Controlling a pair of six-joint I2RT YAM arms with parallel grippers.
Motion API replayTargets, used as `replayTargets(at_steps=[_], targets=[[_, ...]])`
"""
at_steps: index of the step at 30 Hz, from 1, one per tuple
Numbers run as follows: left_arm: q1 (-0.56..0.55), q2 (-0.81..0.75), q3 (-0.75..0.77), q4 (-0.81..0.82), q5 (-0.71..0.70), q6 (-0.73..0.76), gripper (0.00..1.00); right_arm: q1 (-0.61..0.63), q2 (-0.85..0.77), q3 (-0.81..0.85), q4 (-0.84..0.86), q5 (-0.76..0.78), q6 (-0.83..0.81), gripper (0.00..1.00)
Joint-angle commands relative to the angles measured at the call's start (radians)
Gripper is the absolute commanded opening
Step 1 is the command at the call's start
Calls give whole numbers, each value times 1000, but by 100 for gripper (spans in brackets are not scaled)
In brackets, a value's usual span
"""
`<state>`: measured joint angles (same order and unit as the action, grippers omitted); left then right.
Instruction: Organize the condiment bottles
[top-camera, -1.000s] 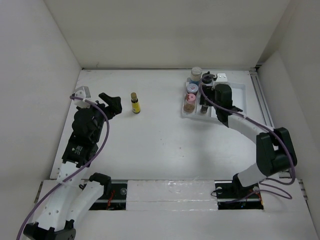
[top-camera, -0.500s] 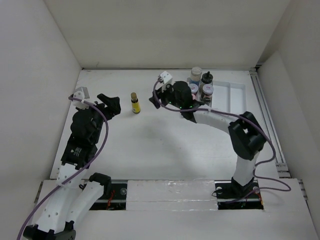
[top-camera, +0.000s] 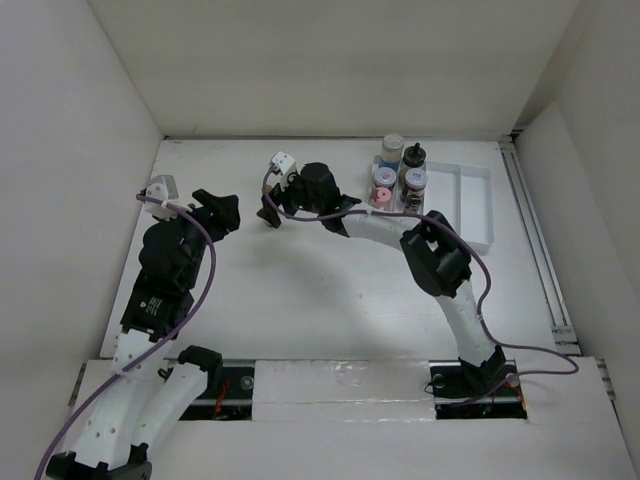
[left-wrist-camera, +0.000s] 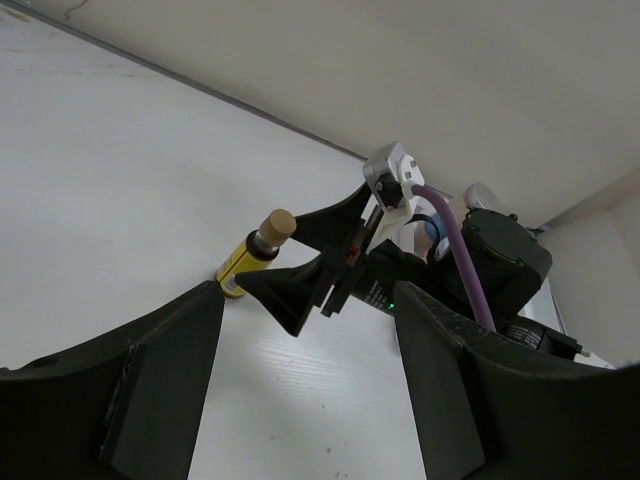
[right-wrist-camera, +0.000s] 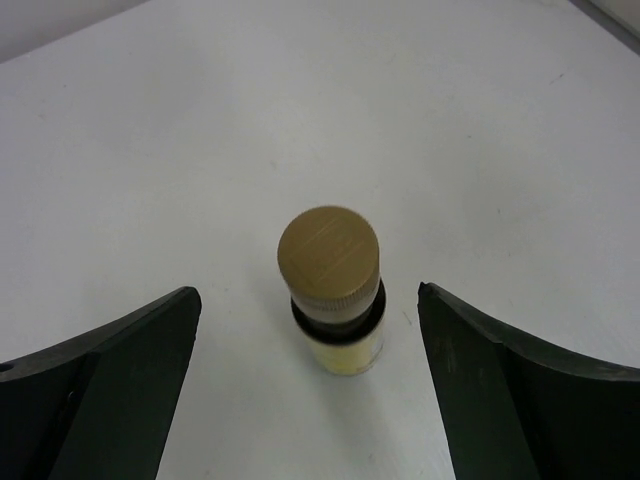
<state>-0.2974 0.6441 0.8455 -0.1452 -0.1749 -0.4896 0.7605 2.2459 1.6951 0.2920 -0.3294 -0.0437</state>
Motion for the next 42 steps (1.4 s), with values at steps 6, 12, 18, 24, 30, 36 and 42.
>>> replayTargets(at_steps=[6, 12, 18, 24, 30, 36, 42], targets=[[-2, 3, 7, 52, 23, 13, 65, 11, 72, 153, 50, 24, 7, 69], [-2, 12, 7, 61, 23, 13, 66, 11, 81, 153, 84, 24, 25, 28], [-2, 12, 7, 61, 23, 13, 66, 11, -109, 3, 177, 12, 47, 22], [-2, 12, 7, 61, 23, 13, 66, -68, -455, -169, 177, 3, 47, 17], [-2, 22, 7, 61, 32, 13, 69, -295, -724, -386, 158, 107, 67, 16], [-2, 22, 7, 61, 45, 13, 72, -506, -835, -480, 81, 380, 65, 16], [-2, 34, 7, 61, 68, 22, 74, -619, -706, -471, 73, 455, 56, 13]])
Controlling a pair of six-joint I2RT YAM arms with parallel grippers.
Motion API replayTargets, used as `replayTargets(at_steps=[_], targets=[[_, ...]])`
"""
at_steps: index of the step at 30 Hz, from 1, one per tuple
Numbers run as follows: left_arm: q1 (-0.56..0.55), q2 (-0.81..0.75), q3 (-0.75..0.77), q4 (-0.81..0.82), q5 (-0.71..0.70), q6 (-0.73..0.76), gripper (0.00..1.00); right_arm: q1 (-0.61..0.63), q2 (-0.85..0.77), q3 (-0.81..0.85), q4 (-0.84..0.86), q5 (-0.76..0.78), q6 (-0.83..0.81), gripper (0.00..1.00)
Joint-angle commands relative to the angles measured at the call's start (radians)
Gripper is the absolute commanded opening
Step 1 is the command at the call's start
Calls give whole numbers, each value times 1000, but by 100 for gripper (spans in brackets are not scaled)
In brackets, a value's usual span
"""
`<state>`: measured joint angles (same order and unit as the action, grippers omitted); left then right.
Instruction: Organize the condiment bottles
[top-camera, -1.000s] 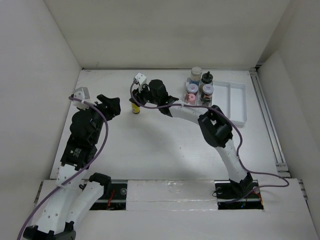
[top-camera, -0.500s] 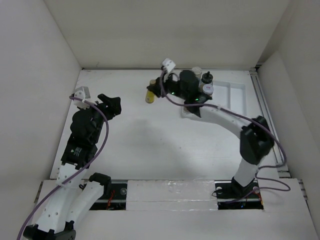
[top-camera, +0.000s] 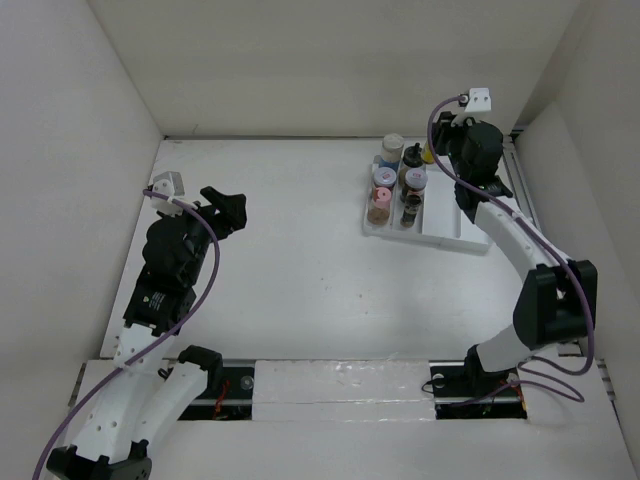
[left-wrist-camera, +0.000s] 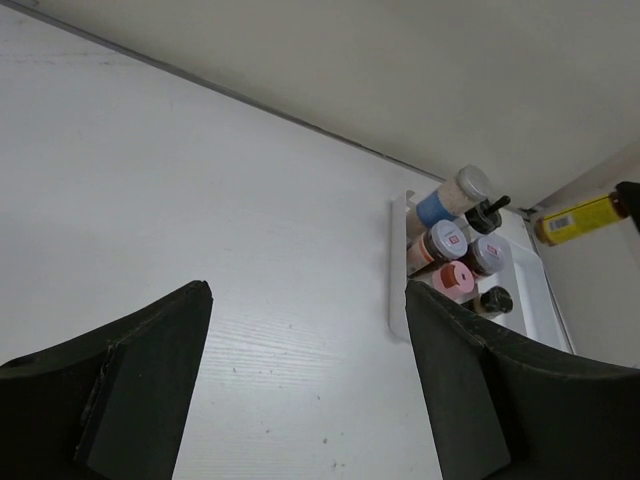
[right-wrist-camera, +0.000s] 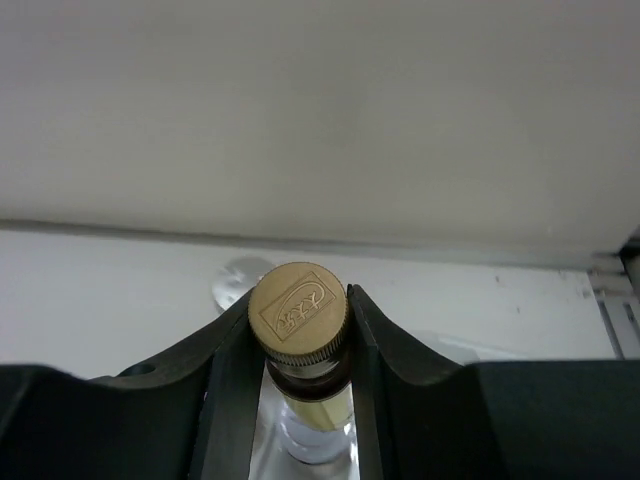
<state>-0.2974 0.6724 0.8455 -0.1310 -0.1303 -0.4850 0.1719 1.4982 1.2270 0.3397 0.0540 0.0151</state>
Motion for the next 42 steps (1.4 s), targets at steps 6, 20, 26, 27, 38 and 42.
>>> replayTargets(at_steps=[6, 20, 26, 27, 38, 42], targets=[[-2, 16, 7, 56, 34, 26, 75, -126, 177, 34, 48, 49, 26, 11], [-2, 26, 7, 56, 34, 26, 77, -207, 413, 163, 79, -39, 49, 11], [-2, 26, 7, 56, 43, 26, 77, -207, 464, 213, 79, -49, 49, 12], [-2, 26, 7, 56, 43, 26, 77, -207, 464, 213, 79, -49, 58, 14], [-2, 35, 7, 65, 64, 36, 79, -198, 399, 103, 101, -49, 77, 79], [-2, 35, 17, 56, 64, 36, 82, -198, 314, 94, 75, -60, 86, 91]])
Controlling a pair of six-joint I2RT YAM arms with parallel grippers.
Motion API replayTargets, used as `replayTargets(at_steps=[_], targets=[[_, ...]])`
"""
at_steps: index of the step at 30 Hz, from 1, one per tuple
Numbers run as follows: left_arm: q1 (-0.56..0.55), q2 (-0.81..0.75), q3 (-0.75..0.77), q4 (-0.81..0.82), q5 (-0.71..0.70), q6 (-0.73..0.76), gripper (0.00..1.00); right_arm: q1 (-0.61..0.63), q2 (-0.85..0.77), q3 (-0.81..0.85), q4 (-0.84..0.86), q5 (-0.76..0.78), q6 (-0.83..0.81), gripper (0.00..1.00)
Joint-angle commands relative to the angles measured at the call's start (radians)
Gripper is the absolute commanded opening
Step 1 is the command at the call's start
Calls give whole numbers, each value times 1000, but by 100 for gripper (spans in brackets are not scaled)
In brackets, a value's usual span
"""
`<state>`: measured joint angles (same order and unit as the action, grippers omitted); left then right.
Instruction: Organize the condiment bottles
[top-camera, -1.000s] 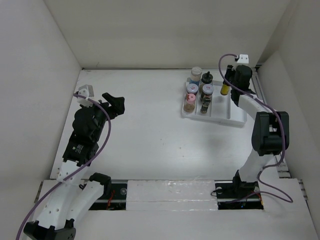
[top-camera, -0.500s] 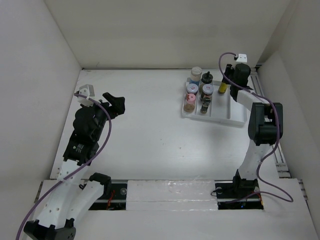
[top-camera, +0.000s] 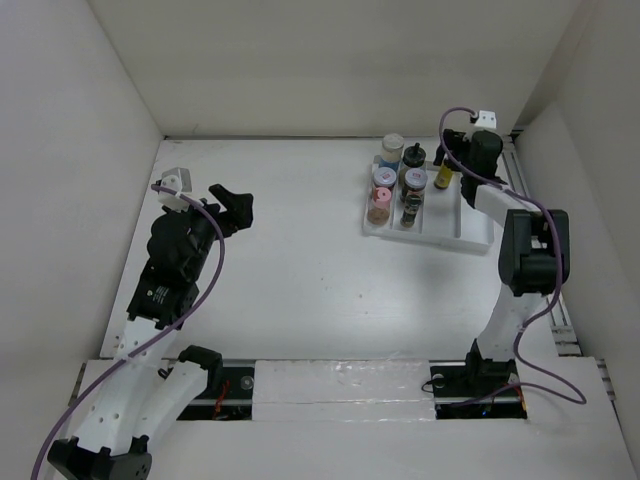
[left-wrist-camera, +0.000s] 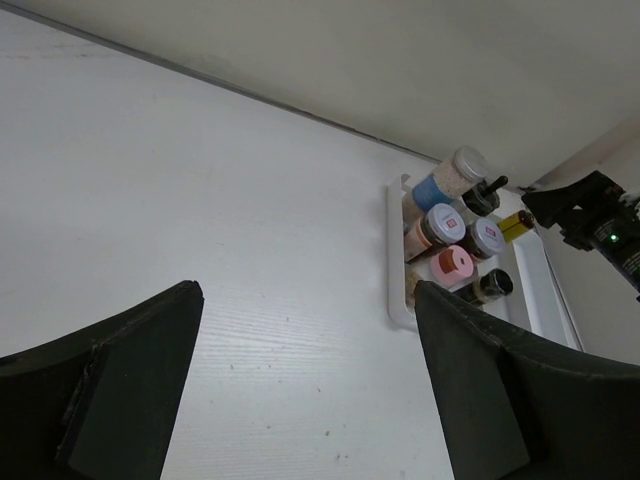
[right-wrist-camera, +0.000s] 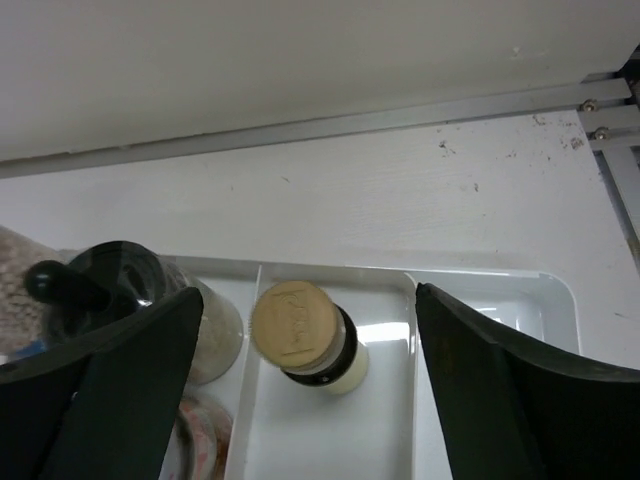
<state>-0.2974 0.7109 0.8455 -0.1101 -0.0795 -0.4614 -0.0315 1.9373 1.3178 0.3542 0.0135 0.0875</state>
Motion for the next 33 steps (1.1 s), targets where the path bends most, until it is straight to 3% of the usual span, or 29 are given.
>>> replayTargets(at_steps=[1, 2, 7, 10, 15, 22, 25, 33], targets=[[-2, -13, 17, 35, 14, 12, 83, 5, -155, -9, 60, -20, 14, 94], [-2, -13, 17, 35, 14, 12, 85, 5, -187, -26, 60, -20, 14, 99], [-2, -13, 17, 35, 14, 12, 89, 51, -411, -49, -1, -90, 14, 99], [-2, -22, 17, 35, 14, 12, 92, 143, -480, -49, -12, -214, 23, 99], [-2, -54, 17, 35, 3, 12, 95, 416, -494, -16, -35, -418, -23, 99], [-2, -82, 7, 35, -19, 12, 95, 692, -322, -15, 69, -670, 50, 99], [-2, -105, 7, 44, -28, 12, 95, 793, -210, -6, 91, -702, 86, 99], [-2, -137, -2, 44, -28, 12, 95, 904, -114, -26, 51, -577, 40, 99]])
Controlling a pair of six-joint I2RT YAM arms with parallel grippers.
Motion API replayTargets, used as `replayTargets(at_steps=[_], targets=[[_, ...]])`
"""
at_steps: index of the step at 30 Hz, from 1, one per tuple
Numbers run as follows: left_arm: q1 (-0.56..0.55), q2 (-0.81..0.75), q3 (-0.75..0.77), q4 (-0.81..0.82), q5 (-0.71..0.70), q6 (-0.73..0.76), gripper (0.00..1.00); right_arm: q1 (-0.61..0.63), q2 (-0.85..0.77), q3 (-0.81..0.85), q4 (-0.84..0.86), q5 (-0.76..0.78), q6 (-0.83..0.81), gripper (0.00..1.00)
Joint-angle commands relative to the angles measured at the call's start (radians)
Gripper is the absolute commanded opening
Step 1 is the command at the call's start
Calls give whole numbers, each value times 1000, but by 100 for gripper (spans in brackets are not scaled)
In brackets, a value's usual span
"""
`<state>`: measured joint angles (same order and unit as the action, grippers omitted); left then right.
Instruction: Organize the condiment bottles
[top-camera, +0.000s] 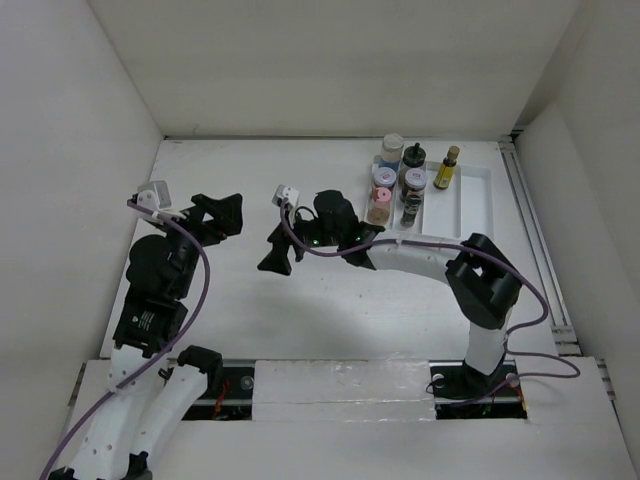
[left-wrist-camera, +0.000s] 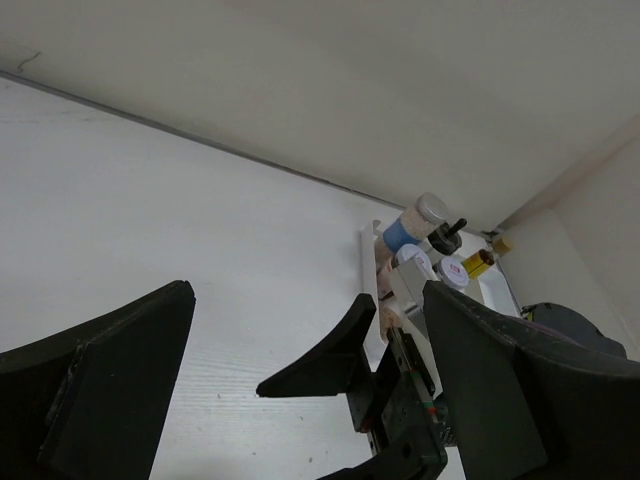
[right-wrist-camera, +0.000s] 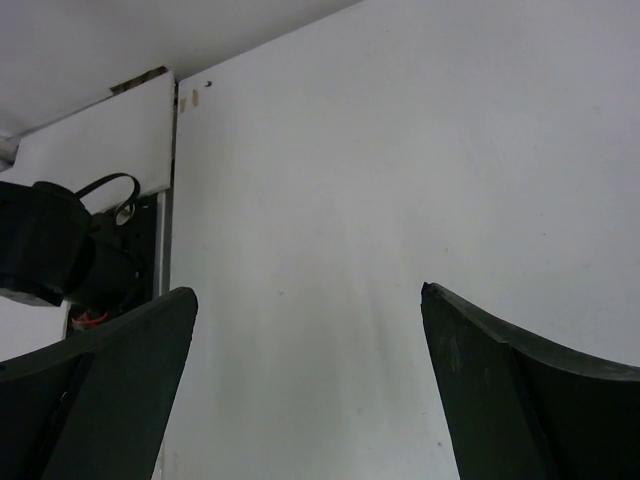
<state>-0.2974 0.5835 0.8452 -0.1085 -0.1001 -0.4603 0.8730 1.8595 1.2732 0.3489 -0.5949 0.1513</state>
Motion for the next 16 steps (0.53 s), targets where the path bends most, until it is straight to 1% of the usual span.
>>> replayTargets(at_steps=[1, 6, 12, 16], targets=[[-2, -10, -1, 43, -7, 11, 95, 0, -36, 18, 47, 50, -24, 99], [-2, -10, -1, 52, 11, 11, 95, 44, -26, -3, 24, 108, -33, 99], [-2, -19, -20, 61, 20, 11, 95, 64, -26, -12, 15, 139, -53, 99], [-2, -19, -20, 61, 33, 11, 96, 73, -62, -21, 6, 158, -62, 99]])
